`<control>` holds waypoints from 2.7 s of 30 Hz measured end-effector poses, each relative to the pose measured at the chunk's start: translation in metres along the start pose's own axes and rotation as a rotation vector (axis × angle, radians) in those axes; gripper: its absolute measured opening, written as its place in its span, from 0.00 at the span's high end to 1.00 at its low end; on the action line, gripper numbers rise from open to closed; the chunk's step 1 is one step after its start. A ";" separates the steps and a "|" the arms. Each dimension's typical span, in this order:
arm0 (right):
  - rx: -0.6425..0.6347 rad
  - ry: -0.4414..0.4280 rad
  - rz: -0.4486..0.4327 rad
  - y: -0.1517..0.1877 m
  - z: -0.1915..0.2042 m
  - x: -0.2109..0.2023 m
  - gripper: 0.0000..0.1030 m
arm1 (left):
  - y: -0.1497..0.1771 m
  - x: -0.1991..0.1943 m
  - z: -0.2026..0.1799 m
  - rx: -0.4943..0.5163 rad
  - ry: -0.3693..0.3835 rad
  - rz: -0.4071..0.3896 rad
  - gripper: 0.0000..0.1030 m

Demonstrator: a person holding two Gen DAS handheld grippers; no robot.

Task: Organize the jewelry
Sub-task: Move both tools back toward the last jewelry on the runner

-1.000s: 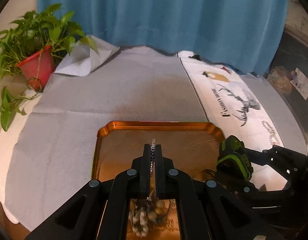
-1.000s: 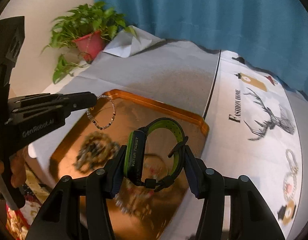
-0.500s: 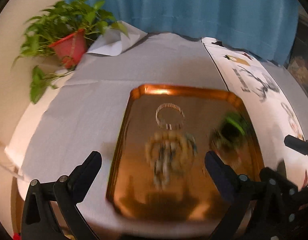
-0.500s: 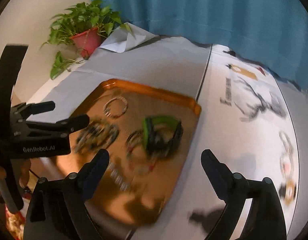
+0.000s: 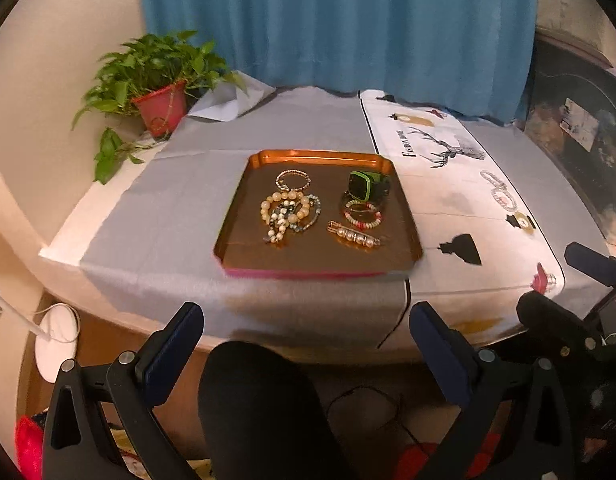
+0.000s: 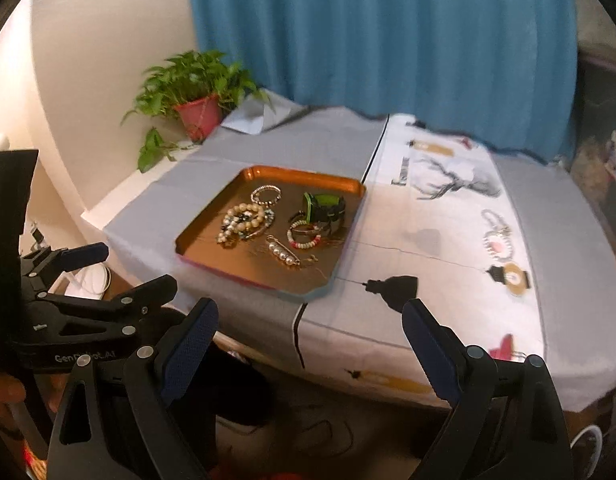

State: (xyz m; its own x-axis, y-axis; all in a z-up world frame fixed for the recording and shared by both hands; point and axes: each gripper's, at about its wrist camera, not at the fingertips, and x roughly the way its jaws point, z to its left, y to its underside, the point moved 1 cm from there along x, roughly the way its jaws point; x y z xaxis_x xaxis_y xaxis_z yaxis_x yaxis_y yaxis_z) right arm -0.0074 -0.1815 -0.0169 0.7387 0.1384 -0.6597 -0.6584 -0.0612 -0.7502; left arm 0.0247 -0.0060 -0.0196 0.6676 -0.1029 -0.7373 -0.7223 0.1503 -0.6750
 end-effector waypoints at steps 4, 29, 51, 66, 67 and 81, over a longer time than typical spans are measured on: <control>-0.053 0.009 -0.022 0.018 0.015 -0.024 0.10 | 0.017 -0.025 -0.006 0.015 -0.025 -0.023 0.01; -0.024 0.024 -0.050 0.051 0.014 -0.067 0.09 | 0.044 -0.067 -0.030 0.065 -0.041 -0.069 0.01; 0.021 0.025 -0.020 0.058 -0.005 -0.056 0.09 | 0.036 -0.054 -0.050 0.119 -0.049 -0.032 0.01; 0.101 0.041 0.012 0.062 -0.047 -0.037 0.09 | 0.022 -0.018 -0.083 0.156 0.004 0.039 0.01; 0.107 0.047 0.017 0.062 -0.052 -0.034 0.09 | 0.022 -0.014 -0.085 0.155 0.008 0.050 0.01; 0.259 0.233 0.058 0.054 -0.184 0.019 0.09 | -0.010 0.044 -0.120 0.202 0.006 0.121 0.01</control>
State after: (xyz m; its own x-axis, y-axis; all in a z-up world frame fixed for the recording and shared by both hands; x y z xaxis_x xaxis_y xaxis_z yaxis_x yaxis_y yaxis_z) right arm -0.0027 -0.3639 -0.0784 0.6922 -0.0885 -0.7163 -0.6932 0.1946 -0.6940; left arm 0.0392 -0.1299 -0.0485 0.5771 -0.0776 -0.8130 -0.7459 0.3553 -0.5634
